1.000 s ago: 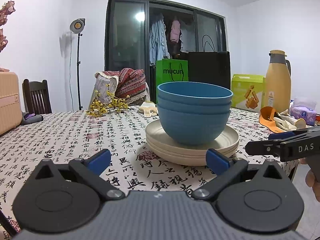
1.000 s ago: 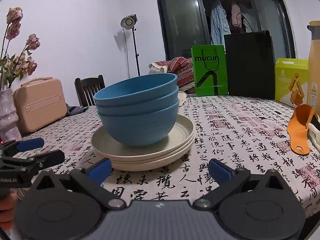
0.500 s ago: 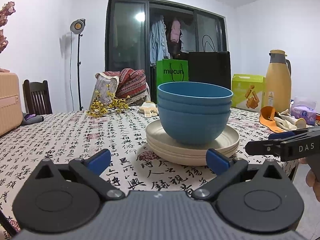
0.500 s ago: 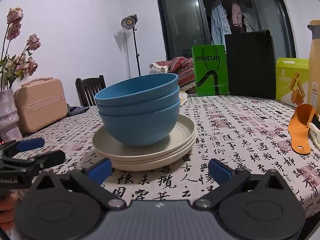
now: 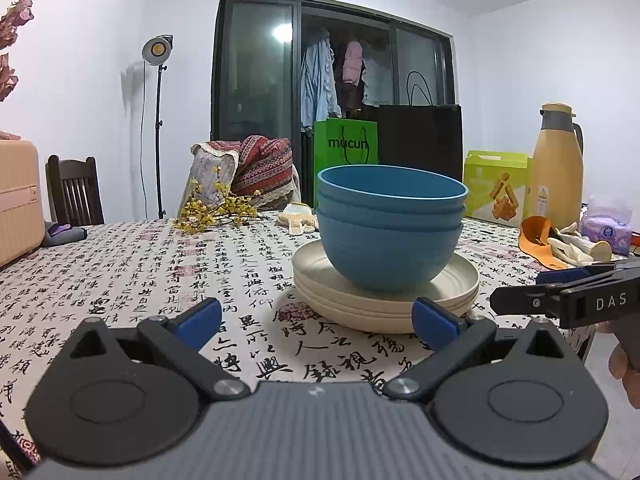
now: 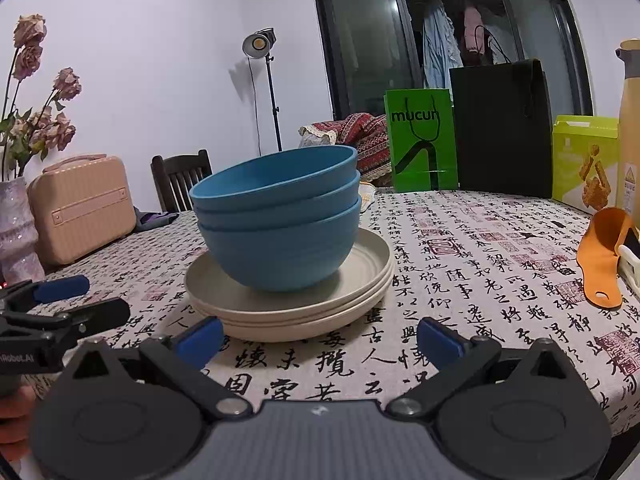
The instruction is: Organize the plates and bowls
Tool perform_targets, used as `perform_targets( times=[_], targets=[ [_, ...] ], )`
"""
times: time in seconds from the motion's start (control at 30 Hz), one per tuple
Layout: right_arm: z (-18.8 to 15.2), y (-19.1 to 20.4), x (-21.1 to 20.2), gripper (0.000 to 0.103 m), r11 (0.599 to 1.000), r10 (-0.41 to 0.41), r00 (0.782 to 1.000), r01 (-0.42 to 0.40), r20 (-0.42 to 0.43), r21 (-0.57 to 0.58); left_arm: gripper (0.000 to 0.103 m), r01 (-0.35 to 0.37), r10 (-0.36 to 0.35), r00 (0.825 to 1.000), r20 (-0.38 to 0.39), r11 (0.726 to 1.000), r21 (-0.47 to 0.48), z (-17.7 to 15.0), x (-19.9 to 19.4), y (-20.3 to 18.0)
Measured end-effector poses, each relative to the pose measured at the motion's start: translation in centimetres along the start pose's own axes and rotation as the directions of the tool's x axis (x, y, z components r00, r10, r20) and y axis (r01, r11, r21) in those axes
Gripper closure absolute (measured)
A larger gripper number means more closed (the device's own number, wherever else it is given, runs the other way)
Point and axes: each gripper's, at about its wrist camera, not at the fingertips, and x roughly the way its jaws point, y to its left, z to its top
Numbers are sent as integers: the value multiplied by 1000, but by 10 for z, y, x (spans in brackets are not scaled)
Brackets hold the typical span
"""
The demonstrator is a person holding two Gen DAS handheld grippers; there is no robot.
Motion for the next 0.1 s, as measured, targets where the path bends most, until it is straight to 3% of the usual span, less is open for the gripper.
perform_targets(
  times=[0.1],
  targets=[
    [0, -1, 1, 0, 1000, -2, 1000, 2, -1, -4, 0, 2, -2, 1000, -1, 1000, 1, 1, 0, 0]
  ],
)
